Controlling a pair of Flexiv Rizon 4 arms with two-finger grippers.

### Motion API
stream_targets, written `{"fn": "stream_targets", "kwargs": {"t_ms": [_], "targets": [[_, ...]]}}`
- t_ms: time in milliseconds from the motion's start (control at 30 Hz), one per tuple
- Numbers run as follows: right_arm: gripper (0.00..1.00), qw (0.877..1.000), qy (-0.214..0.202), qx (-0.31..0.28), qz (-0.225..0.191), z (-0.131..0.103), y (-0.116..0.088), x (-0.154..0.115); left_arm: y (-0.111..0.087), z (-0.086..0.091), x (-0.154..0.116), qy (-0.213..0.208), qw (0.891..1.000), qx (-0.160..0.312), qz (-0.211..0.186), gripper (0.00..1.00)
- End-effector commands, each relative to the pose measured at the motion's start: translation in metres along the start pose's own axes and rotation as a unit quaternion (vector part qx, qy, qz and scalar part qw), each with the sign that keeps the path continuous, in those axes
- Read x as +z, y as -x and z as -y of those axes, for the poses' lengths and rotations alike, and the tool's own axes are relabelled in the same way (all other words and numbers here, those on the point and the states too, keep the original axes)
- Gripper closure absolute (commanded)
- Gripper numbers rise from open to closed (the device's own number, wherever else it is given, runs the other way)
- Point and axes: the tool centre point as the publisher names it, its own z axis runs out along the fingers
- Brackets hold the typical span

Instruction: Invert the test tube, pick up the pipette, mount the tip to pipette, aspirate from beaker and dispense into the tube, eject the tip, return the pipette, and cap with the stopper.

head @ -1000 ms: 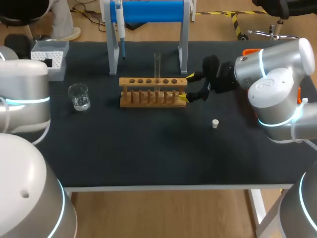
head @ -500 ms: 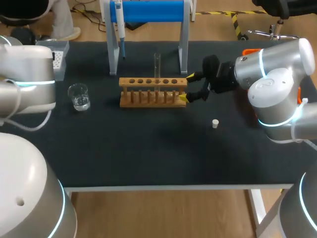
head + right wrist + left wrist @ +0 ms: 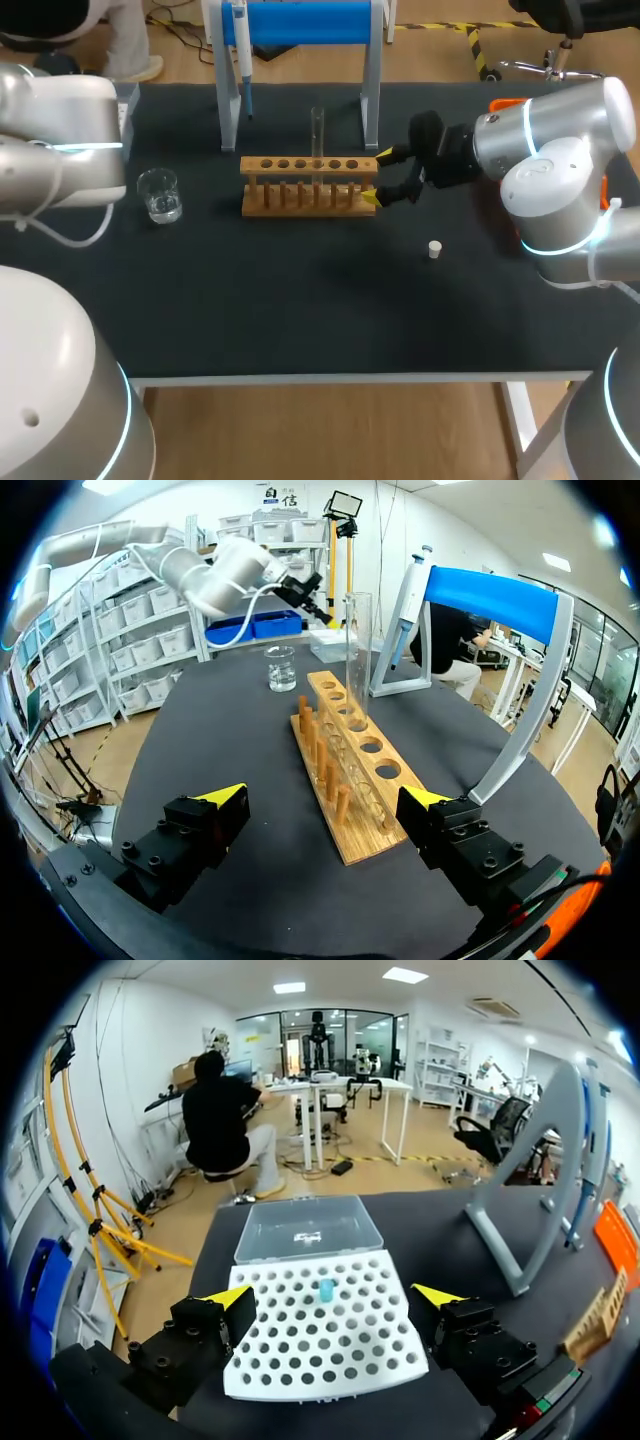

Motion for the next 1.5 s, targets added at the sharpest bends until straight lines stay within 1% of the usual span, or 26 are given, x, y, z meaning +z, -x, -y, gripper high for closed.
{"fn": "stream_targets", "kwargs": {"t_ms": [33,200,267,400,467,533,633,767,833,900,967,1100,1167,1233,1300,1400,1500], "targets": [[0.0,1.0,-0.001,0.0,-0.001,0.0,0.0,-0.001,0.002,0.005,0.009,0.021,1.0,-0.002,0.004,0.0],[0.0,1.0,-0.001,0.0,-0.001,0.0,0.0,-0.001,0.004,0.007,0.013,0.024,1.0,-0.004,0.008,0.0],[0.0,1.0,-0.001,0.0,-0.001,0.0,0.0,-0.001,0.005,0.007,0.014,0.024,1.0,-0.004,0.009,0.18],[0.0,1.0,-0.001,0.0,-0.001,0.0,0.0,-0.001,0.006,0.009,0.015,0.025,1.0,-0.005,0.011,0.19],[0.0,1.0,-0.001,0.0,-0.001,0.0,0.0,-0.001,0.006,0.01,0.015,0.024,1.0,-0.006,0.011,0.25],[0.0,1.0,-0.001,0.0,-0.001,0.0,0.0,-0.001,0.006,0.011,0.016,0.025,1.0,-0.006,0.012,0.22],[0.0,1.0,-0.001,0.0,-0.001,0.0,0.0,-0.001,0.006,0.011,0.017,0.025,1.0,-0.005,0.012,0.22],[0.0,1.0,-0.001,0.0,-0.001,0.0,0.0,-0.001,0.005,0.013,0.019,0.026,1.0,-0.003,0.013,0.27],[0.0,1.0,-0.001,0.0,-0.001,0.0,0.0,-0.001,0.005,0.013,0.019,0.027,1.0,-0.003,0.014,0.39],[0.0,1.0,-0.001,0.0,-0.001,0.0,0.0,-0.001,0.005,0.013,0.02,0.027,1.0,-0.004,0.015,0.4],[0.0,1.0,-0.001,0.0,-0.001,0.0,0.0,-0.001,0.005,0.013,0.021,0.028,0.999,-0.004,0.015,0.47],[0.0,1.0,-0.001,0.0,-0.001,0.0,0.0,-0.001,0.004,0.011,0.022,0.029,0.999,-0.005,0.016,0.45],[0.0,1.0,-0.001,0.0,-0.001,0.0,0.0,-0.001,0.004,0.01,0.023,0.03,0.999,-0.006,0.016,0.5],[0.0,1.0,-0.001,0.0,-0.001,0.0,0.0,-0.001,0.004,0.009,0.024,0.032,0.999,-0.008,0.015,0.5],[0.0,1.0,-0.001,0.0,-0.001,0.0,0.0,-0.001,0.004,0.008,0.024,0.032,0.999,-0.01,0.016,0.47],[0.0,1.0,-0.001,0.0,-0.001,0.0,0.0,-0.001,0.005,0.007,0.024,0.033,0.999,-0.012,0.017,0.47],[0.0,1.0,-0.001,0.0,-0.001,0.0,0.0,-0.001,0.005,0.006,0.024,0.034,0.999,-0.013,0.018,0.5]]}}
